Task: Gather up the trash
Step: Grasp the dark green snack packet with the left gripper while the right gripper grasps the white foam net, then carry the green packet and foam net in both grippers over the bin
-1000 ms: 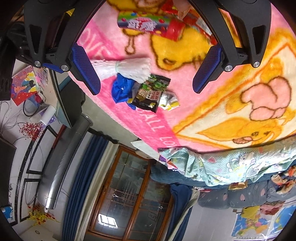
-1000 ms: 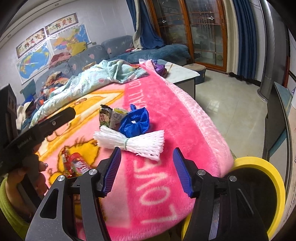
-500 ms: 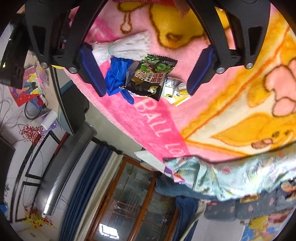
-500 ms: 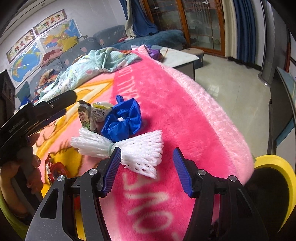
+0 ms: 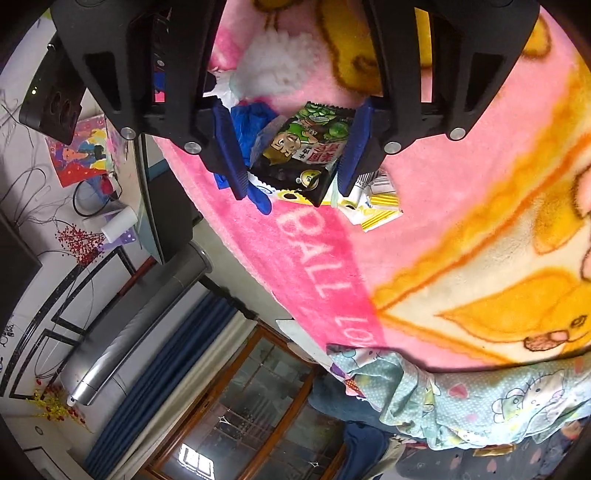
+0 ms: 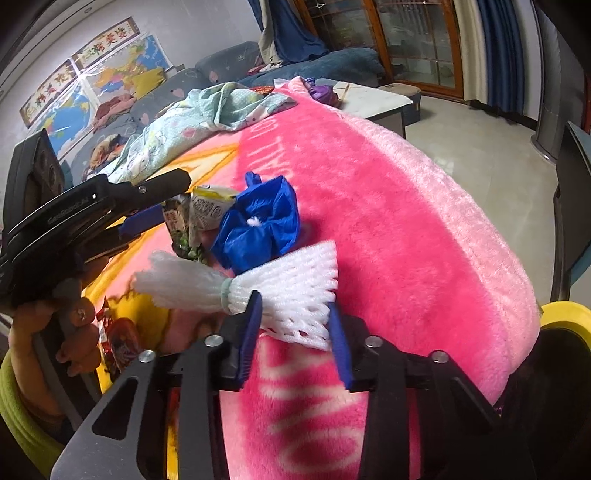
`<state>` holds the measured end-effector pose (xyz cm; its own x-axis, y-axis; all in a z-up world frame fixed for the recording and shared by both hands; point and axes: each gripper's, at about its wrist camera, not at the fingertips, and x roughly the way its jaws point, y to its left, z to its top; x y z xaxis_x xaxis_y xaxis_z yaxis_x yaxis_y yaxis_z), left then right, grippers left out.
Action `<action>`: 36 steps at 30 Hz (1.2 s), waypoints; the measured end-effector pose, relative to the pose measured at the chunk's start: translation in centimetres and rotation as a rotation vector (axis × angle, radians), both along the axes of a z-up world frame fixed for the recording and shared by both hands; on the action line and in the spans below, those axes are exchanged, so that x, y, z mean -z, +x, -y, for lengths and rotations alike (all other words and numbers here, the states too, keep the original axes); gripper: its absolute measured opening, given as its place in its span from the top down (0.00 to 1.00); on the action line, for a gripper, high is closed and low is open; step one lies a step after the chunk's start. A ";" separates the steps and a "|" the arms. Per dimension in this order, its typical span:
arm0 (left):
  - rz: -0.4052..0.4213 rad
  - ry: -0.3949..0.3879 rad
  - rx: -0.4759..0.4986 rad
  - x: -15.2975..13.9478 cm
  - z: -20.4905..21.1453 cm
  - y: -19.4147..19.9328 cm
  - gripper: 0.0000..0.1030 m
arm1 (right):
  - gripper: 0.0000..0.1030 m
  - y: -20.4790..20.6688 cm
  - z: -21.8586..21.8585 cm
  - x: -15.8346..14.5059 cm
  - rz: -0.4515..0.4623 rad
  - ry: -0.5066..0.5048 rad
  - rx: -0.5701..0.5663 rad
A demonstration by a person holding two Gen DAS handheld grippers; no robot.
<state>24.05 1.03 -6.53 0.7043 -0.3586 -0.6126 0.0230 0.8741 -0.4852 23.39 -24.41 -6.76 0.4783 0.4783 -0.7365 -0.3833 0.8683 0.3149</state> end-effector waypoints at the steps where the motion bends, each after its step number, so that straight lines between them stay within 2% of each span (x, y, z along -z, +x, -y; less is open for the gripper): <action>1: -0.001 0.000 0.001 0.0 0.0 -0.2 0.64 | 0.72 -0.1 0.0 0.0 -0.002 0.000 -0.004; 8: 0.007 -0.017 0.000 -0.3 -0.3 -1.6 0.70 | 0.80 -2.0 0.1 0.1 0.001 -0.022 -0.036; 14: 0.042 -0.043 -0.022 -1.4 -1.3 -3.3 0.73 | 0.83 -3.2 -0.2 -0.2 0.010 -0.029 -0.052; 20: 0.086 -0.015 -0.033 -2.7 -1.9 -5.3 0.77 | 0.84 -3.7 -0.6 -1.2 0.038 -0.023 -0.059; 22: 0.093 -0.024 -0.037 -2.9 -2.1 -6.0 0.79 | 0.84 -3.9 -0.5 -1.6 0.051 -0.022 -0.058; 36: 0.156 -0.051 -0.035 -5.4 -2.6 -8.7 0.80 | 0.85 -4.7 0.8 -4.3 0.118 -0.012 -0.021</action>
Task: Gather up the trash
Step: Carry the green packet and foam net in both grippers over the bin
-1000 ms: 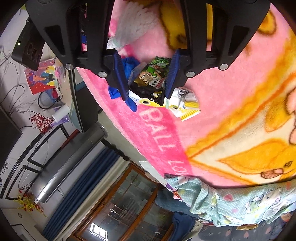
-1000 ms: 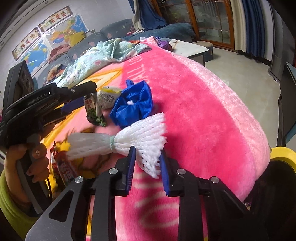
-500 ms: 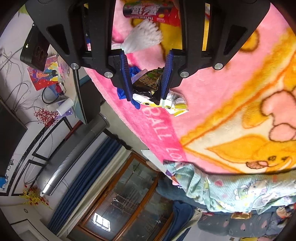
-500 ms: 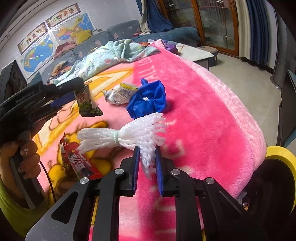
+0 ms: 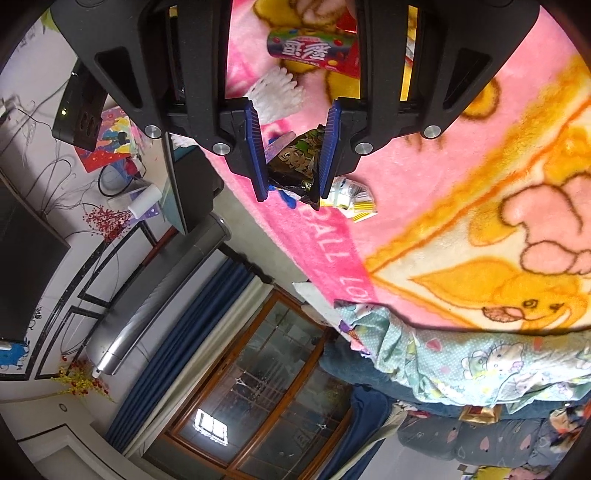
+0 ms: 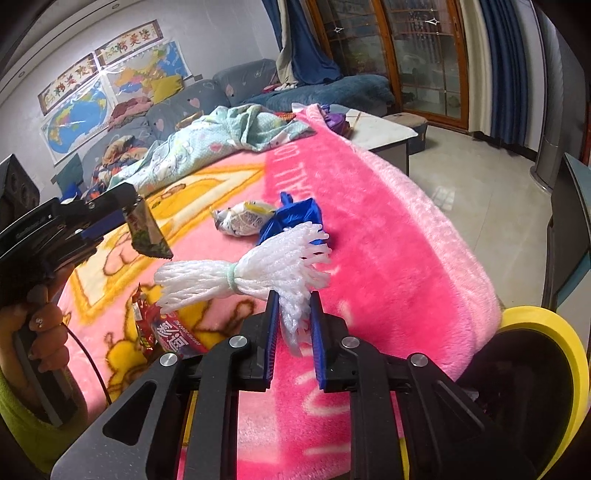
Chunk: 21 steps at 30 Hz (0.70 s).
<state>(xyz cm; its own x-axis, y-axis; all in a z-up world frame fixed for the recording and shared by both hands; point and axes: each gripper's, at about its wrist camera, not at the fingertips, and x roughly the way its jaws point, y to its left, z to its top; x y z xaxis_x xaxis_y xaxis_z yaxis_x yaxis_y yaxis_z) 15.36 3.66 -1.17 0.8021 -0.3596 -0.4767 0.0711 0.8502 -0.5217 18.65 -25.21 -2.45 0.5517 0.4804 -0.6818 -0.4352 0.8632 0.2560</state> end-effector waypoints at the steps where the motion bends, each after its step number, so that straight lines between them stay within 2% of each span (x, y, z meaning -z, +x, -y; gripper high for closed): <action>1: 0.005 -0.001 0.004 -0.2 0.1 -0.1 0.80 | 0.85 -0.1 0.2 -0.2 0.004 0.001 0.006; 21: 0.050 0.034 0.125 -2.1 5.0 -2.3 0.80 | 0.85 -1.4 5.3 -2.7 0.055 0.036 0.142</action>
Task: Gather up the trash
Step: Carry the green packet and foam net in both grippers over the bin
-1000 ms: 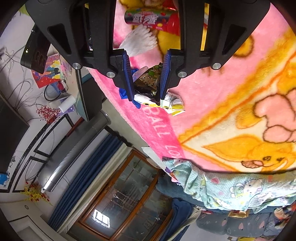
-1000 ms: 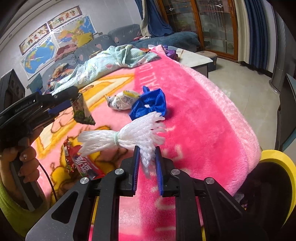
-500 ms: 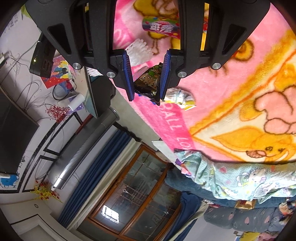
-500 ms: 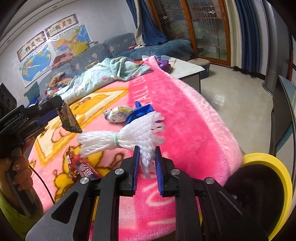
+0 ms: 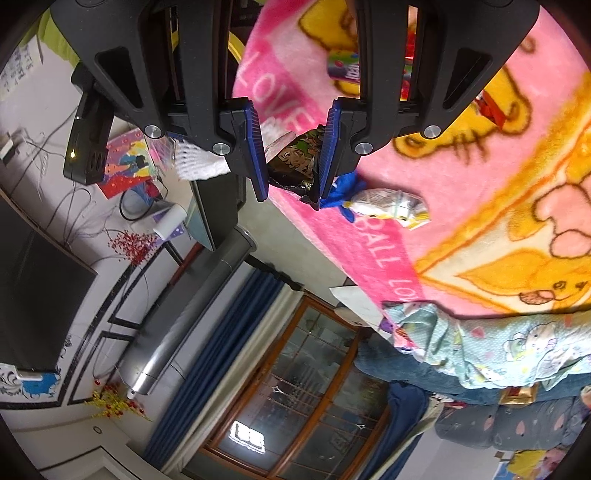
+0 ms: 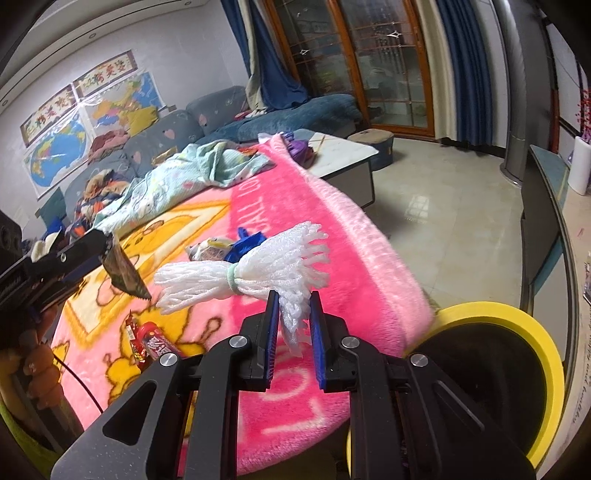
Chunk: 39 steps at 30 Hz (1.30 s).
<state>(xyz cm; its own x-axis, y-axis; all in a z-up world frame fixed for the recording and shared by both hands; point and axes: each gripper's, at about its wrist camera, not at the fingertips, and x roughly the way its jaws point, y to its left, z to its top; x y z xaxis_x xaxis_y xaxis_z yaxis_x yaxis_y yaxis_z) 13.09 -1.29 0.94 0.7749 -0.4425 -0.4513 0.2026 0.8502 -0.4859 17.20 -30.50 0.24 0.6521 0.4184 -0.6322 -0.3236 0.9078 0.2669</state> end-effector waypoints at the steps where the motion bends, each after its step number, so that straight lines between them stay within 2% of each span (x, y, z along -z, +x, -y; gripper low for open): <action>1: 0.001 0.002 0.006 0.0 0.3 0.0 0.80 | 0.85 -0.1 0.2 -0.1 0.002 0.001 0.005; 20: 0.017 0.050 0.133 0.2 5.3 -1.2 0.80 | 0.85 -1.1 4.9 -0.8 0.025 0.029 0.129; 39: 0.019 0.124 0.275 1.1 11.5 -2.4 0.80 | 0.84 -2.4 10.3 -0.1 0.020 0.044 0.258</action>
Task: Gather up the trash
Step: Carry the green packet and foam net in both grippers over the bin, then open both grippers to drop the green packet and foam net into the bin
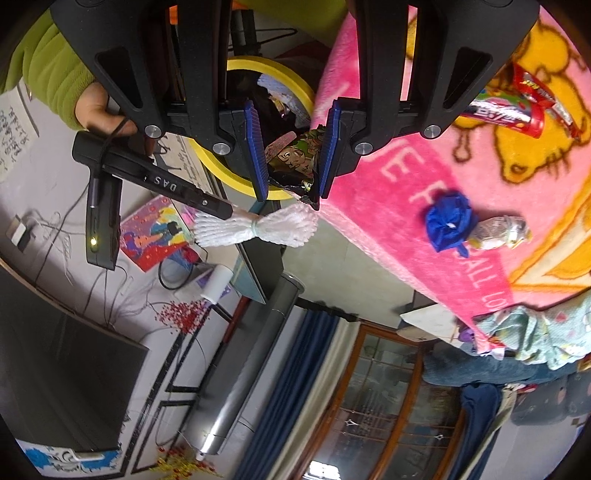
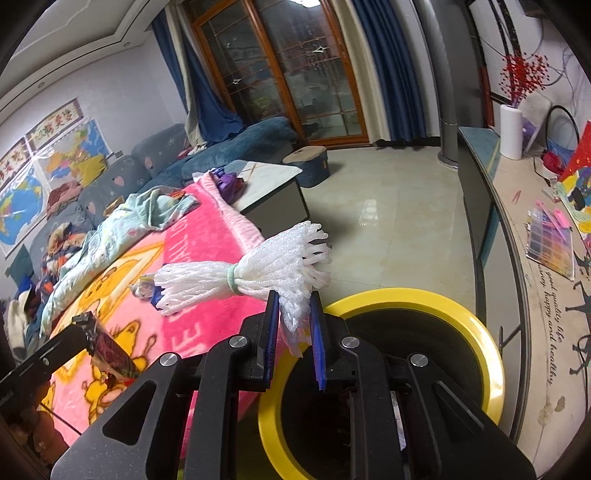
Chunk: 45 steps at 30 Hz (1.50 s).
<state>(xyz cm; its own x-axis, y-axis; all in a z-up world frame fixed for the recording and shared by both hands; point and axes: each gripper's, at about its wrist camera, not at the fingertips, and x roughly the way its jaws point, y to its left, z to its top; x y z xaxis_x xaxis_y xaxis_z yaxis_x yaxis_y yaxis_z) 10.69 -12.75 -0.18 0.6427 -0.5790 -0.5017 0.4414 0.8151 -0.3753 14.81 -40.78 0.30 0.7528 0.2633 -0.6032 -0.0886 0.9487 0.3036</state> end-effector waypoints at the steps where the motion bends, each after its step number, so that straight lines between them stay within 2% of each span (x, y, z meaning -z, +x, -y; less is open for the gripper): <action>1: 0.000 0.005 0.008 0.1 0.3 -0.1 0.80 | 0.85 -0.1 0.3 0.1 -0.001 0.001 0.007; 24: 0.009 0.103 0.205 2.5 8.1 -1.3 0.80 | 0.84 -1.4 7.5 2.9 -0.065 -0.040 0.143; 38: -0.036 0.174 0.284 5.6 11.7 -0.5 0.80 | 0.84 -1.5 10.2 5.8 -0.132 -0.061 0.193; 45: -0.069 0.196 0.299 7.1 12.6 0.4 0.79 | 0.83 -1.3 10.5 6.9 -0.170 -0.049 0.179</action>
<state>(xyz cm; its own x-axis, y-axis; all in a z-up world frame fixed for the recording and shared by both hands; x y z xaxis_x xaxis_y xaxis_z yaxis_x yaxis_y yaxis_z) 11.09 -25.37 -7.26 0.4207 -0.6246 -0.6579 0.6502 0.7134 -0.2615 13.51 -51.32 -6.56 0.6715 0.1023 -0.7339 0.1304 0.9587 0.2529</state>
